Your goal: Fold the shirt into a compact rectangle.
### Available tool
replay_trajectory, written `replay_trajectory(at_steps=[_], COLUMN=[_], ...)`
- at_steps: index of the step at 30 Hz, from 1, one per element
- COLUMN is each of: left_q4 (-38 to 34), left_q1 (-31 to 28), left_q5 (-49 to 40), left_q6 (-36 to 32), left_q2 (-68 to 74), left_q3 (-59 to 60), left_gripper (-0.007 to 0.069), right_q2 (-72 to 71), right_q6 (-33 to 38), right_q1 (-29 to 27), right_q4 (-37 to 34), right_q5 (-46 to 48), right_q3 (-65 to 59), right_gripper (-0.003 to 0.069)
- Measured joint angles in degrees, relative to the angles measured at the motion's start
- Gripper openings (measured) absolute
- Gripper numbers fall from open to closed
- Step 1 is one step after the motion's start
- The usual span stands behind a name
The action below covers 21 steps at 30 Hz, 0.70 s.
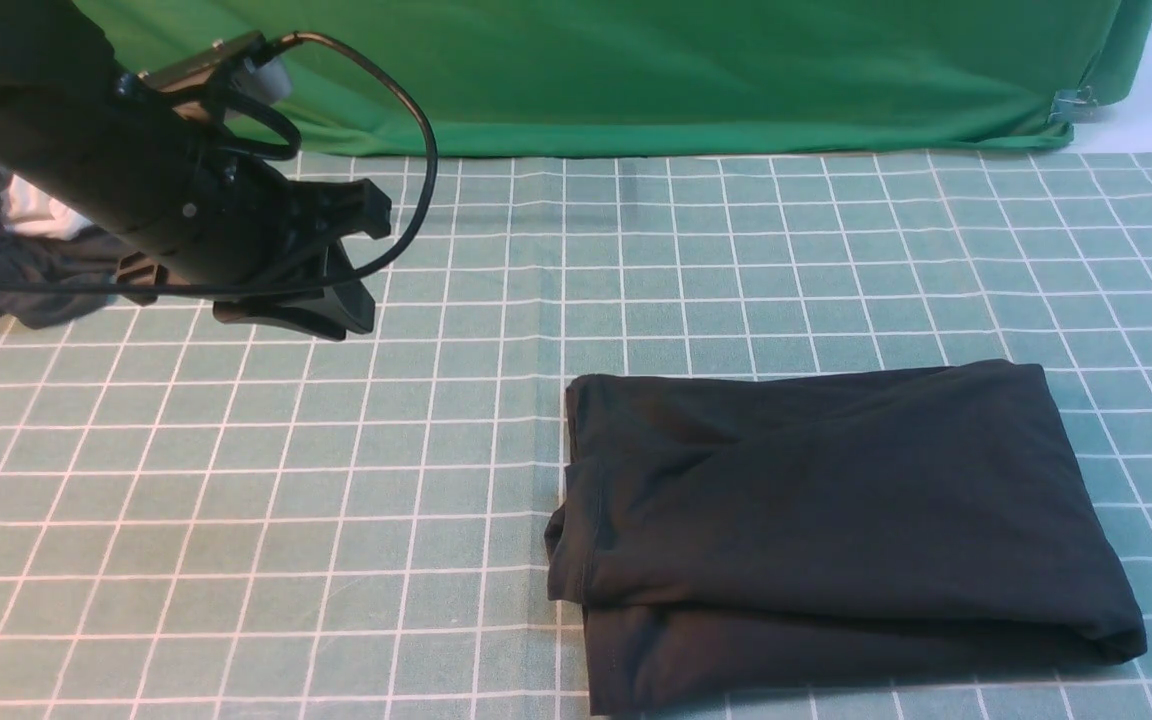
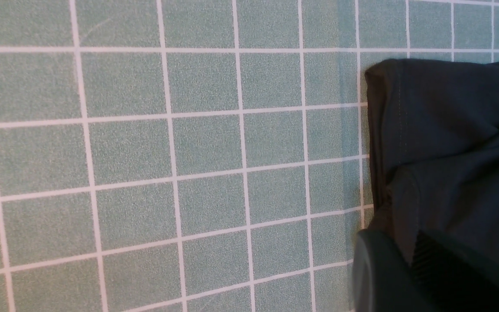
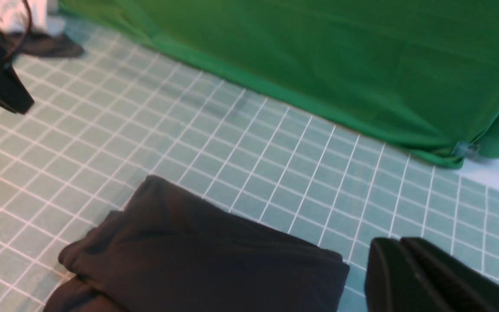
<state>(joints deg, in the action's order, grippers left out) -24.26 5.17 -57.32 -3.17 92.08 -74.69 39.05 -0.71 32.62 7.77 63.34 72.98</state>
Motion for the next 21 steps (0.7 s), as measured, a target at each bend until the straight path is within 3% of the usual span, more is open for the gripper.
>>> replay_trajectory(at_steps=[5,10,14,21], left_q4=[0.0,0.0,0.0,0.05], left_q1=[0.0,0.0,0.0,0.0], left_q5=[0.65,1.03,1.15,2.59], left_q6=[0.0,0.0,0.0,-0.17], left_q2=[0.0,0.0,0.02,0.02], left_q3=[0.0,0.0,0.0,0.0], left_gripper=[0.0088,0.0095,0.0099,0.0104], right_q2=[-11.9,-21.67,-22.27,-22.27], right_q6=[0.06,0.06,0.06,-0.11], right_q1=[0.0,0.0,0.0,0.0], right_q4=[-0.1,-3.39,-4.05,-4.16], right_q5=[-8.63,-32.8,-45.37,-50.24], right_q3=[-14.64,-37.86,-45.47,-47.23], right_gripper=[0.0021,0.0021,0.0021,0.003])
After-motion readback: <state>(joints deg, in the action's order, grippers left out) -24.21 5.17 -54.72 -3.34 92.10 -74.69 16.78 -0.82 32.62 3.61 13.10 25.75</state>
